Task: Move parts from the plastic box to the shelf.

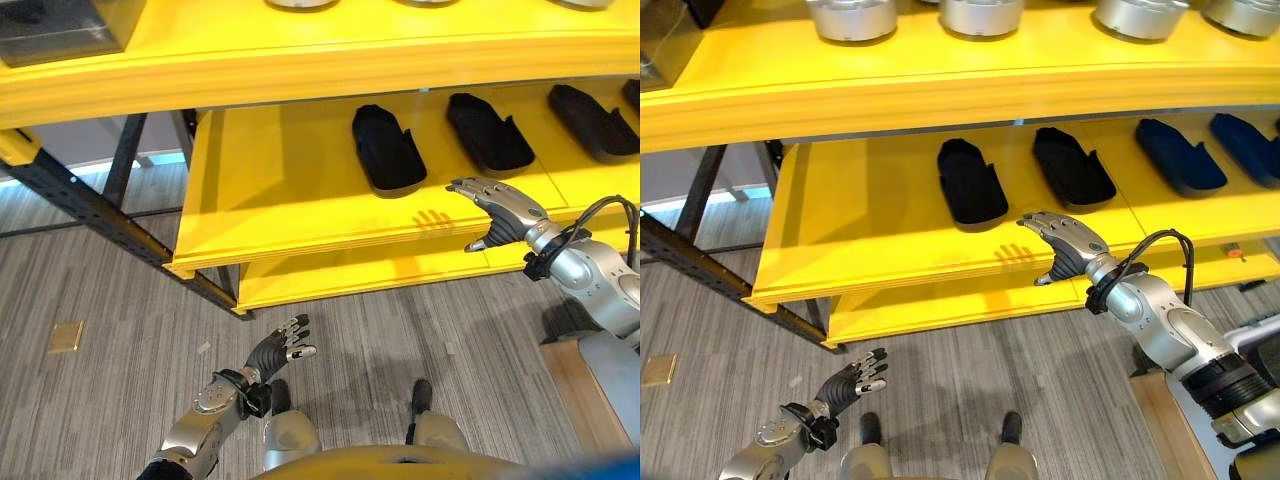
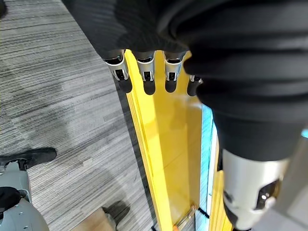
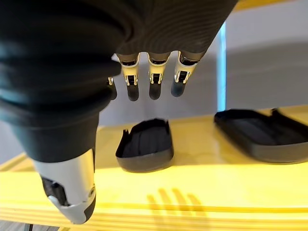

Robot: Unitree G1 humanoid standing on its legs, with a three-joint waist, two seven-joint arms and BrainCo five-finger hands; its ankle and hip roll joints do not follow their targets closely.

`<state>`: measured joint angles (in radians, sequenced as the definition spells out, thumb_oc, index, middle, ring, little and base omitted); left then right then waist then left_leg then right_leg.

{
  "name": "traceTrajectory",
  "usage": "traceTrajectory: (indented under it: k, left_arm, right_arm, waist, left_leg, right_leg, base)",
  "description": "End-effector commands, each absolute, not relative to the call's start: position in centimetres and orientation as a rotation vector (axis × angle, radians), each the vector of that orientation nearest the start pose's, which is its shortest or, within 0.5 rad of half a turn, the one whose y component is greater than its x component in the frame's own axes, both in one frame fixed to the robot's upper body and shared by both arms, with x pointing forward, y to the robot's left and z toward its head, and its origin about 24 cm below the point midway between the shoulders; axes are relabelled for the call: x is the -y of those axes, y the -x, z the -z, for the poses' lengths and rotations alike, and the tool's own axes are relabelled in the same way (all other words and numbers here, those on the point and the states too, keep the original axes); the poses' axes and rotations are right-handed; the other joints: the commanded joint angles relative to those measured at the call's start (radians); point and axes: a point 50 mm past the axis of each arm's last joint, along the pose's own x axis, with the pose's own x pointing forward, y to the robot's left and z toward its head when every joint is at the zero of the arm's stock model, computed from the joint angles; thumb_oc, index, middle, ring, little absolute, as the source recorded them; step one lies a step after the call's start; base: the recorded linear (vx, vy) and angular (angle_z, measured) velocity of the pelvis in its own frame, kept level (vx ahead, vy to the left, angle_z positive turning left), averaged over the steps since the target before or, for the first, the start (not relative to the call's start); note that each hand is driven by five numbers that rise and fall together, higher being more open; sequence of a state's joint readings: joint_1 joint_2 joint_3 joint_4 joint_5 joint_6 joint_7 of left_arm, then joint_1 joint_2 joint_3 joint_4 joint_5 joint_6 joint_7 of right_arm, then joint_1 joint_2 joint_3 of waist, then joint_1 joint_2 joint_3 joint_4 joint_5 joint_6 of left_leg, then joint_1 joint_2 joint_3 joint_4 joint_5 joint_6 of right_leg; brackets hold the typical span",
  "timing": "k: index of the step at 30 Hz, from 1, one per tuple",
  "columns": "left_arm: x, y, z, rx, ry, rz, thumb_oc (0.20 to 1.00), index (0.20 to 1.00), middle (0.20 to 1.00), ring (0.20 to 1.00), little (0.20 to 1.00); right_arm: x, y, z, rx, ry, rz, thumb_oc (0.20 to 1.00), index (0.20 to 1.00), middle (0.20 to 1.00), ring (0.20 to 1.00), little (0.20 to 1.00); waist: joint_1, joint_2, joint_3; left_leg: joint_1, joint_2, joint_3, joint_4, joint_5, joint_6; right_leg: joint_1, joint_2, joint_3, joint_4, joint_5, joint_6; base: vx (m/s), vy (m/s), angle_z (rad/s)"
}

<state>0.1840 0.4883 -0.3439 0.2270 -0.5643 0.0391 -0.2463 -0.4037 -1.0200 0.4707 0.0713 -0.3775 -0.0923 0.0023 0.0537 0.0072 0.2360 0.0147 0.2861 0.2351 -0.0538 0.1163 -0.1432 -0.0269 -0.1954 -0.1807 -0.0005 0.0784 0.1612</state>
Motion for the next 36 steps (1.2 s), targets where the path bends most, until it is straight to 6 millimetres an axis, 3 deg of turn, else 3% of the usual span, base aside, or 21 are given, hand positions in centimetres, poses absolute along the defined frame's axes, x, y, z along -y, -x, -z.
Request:
traceTrajectory:
  k: [1,9,16,24,28,36]
  left_arm:
    - [-19.0,-19.1,2.9,-0.48,0.069,0.457,1.0,1.0,1.0,1.0,1.0]
    - [-19.2,-20.1,1.9,-0.455,0.055,0.452,1.0,1.0,1.0,1.0,1.0]
    - [-19.1,-20.3,1.8,-0.449,0.053,0.455,1.0,1.0,1.0,1.0,1.0]
    - [-18.7,-20.4,1.7,-0.452,0.048,0.484,1.0,1.0,1.0,1.0,1.0]
    - [-18.2,-20.6,1.7,-0.44,0.051,0.494,1.0,1.0,1.0,1.0,1.0]
    - [-17.9,-20.7,1.5,-0.436,0.056,0.511,1.0,1.0,1.0,1.0,1.0]
  right_arm:
    - [21.6,-31.2,-15.9,0.308,1.465,-0.319,1.0,1.0,1.0,1.0,1.0]
    - [22.5,-32.9,-13.3,0.158,1.484,-0.277,1.0,1.0,1.0,1.0,1.0]
    - [23.0,-33.7,-12.5,0.119,1.516,-0.241,1.0,1.0,1.0,1.0,1.0]
    - [23.6,-35.0,-13.6,0.132,1.586,-0.164,1.0,1.0,1.0,1.0,1.0]
    - [23.5,-36.2,-15.2,0.162,1.635,-0.108,1.0,1.0,1.0,1.0,1.0]
    - [23.0,-37.1,-15.7,0.13,1.712,-0.151,1.0,1.0,1.0,1.0,1.0]
  waist:
    - [0.004,-0.029,0.058]
    - [0.03,-0.008,0.104]
    - [0.042,0.002,0.119]
    - [0.059,0.014,0.133]
    - [0.068,0.025,0.143]
    - [0.079,0.038,0.142]
  left_leg:
    - [0.001,0.03,-0.009,0.071,-0.046,-0.008]
    - [-0.03,0.022,-0.043,0.08,-0.035,-0.005]
    - [-0.035,0.02,-0.053,0.079,-0.028,-0.005]
    - [-0.043,0.018,-0.064,0.074,-0.022,-0.007]
    - [-0.051,0.017,-0.068,0.072,-0.018,-0.01]
    - [-0.049,0.012,-0.071,0.072,-0.018,-0.011]
  right_leg:
    - [0.012,-0.035,-0.055,0.138,-0.114,0.01]
    - [-0.013,-0.04,-0.066,0.164,-0.117,0.007]
    - [-0.02,-0.038,-0.069,0.173,-0.12,0.002]
    - [-0.033,-0.037,-0.074,0.182,-0.122,-0.001]
    - [-0.044,-0.039,-0.075,0.189,-0.123,-0.003]
    - [-0.05,-0.047,-0.077,0.201,-0.127,-0.005]
  base:
    - [-0.02,-0.016,0.05]
    - [-0.06,-0.01,0.12]
    - [-0.02,-0.004,0.03]
    - [0.0,0.001,0.0]
    - [-0.03,0.009,0.0]
    - [0.01,0.008,0.0]
